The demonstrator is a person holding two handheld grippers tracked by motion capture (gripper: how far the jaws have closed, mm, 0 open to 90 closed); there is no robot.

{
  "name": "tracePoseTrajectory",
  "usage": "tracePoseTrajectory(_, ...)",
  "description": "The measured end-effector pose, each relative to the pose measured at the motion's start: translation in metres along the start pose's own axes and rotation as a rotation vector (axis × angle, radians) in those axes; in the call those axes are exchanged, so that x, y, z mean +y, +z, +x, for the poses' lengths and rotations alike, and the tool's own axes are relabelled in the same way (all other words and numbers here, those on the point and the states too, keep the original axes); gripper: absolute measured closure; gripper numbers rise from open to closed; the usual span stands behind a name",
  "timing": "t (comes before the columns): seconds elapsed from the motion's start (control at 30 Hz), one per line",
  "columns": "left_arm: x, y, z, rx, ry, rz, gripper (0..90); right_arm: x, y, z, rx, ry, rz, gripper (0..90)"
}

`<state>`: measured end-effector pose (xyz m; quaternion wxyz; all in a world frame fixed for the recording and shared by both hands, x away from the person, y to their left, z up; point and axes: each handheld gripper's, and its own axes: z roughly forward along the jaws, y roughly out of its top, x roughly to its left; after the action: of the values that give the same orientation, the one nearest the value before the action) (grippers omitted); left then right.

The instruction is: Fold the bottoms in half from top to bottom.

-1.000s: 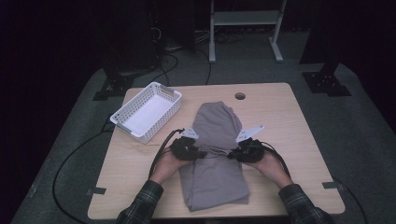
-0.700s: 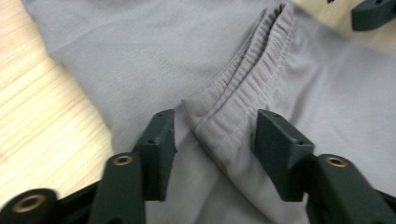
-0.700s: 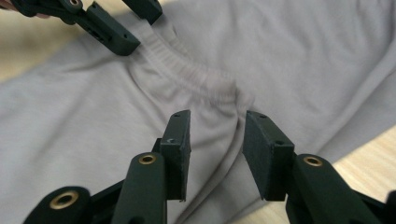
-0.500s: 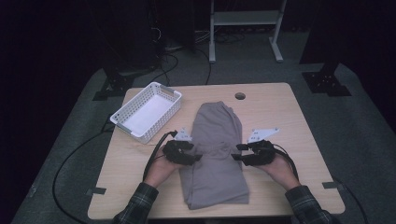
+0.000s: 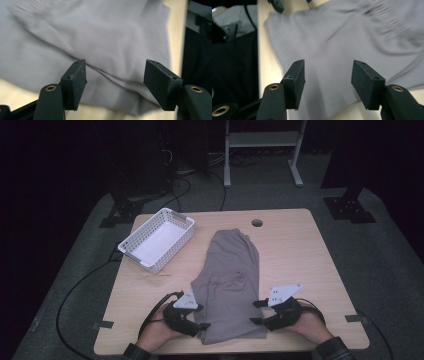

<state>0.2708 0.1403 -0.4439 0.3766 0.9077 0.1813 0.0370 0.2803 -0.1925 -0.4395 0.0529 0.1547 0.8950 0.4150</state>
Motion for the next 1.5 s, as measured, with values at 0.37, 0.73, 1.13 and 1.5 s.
tracePoseTrajectory(0.37,-0.011,0.011,-0.026,-0.020,0.077,0.078,27.5,-0.023,0.011,0.025,0.028,-0.077,0.109,41.7)
tracePoseTrajectory(0.73,-0.005,0.012,-0.038,0.023,0.155,0.059,22.4,-0.025,0.018,0.025,-0.057,-0.119,0.150,77.6)
tracePoseTrajectory(1.13,-0.005,0.024,-0.036,0.047,0.166,0.121,52.0,-0.024,0.017,0.022,-0.031,-0.074,0.154,79.7)
tracePoseTrajectory(1.5,-0.001,0.007,-0.044,-0.039,0.129,0.104,80.2,-0.021,0.009,0.033,0.059,-0.056,0.171,80.6)
